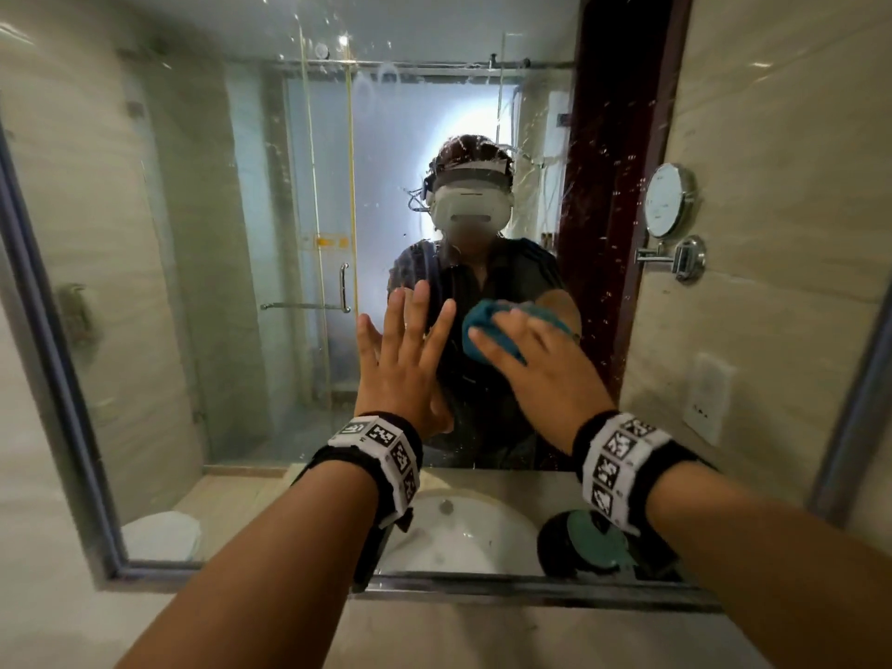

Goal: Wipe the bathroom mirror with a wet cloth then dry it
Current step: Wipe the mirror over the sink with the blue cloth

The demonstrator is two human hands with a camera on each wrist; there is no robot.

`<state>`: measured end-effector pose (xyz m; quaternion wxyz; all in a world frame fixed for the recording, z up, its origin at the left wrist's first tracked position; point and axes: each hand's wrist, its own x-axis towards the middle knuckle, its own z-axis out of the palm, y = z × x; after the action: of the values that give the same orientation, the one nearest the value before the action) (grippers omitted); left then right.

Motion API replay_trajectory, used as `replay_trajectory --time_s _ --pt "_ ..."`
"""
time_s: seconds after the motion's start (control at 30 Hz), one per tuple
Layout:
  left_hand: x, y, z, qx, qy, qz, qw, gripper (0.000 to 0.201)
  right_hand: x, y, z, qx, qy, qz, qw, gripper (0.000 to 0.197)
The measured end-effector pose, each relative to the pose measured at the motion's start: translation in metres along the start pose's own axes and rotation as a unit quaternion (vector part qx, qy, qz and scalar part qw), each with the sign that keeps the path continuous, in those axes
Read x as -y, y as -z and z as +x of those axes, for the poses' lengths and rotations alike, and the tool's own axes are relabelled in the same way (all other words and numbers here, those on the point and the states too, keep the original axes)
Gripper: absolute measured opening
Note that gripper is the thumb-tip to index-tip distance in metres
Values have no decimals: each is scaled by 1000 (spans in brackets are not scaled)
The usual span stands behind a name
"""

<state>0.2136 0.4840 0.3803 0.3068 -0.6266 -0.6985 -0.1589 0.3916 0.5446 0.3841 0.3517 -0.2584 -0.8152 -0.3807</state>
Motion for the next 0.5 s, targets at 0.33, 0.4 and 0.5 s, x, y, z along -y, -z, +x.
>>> replay_trajectory --time_s 0.33,0.4,0.5 --pt "-2 -21 -13 -48 -4 -26 999 122 -16 14 13 -88 -66 53 993 44" --pt "1 -30 -16 -77 -8 -39 996 125 -11 13 20 -122 -129 69 982 39" --pt "4 -46 -26 -104 -17 -38 994 128 12 -7 7 -109 -105 77 985 38"
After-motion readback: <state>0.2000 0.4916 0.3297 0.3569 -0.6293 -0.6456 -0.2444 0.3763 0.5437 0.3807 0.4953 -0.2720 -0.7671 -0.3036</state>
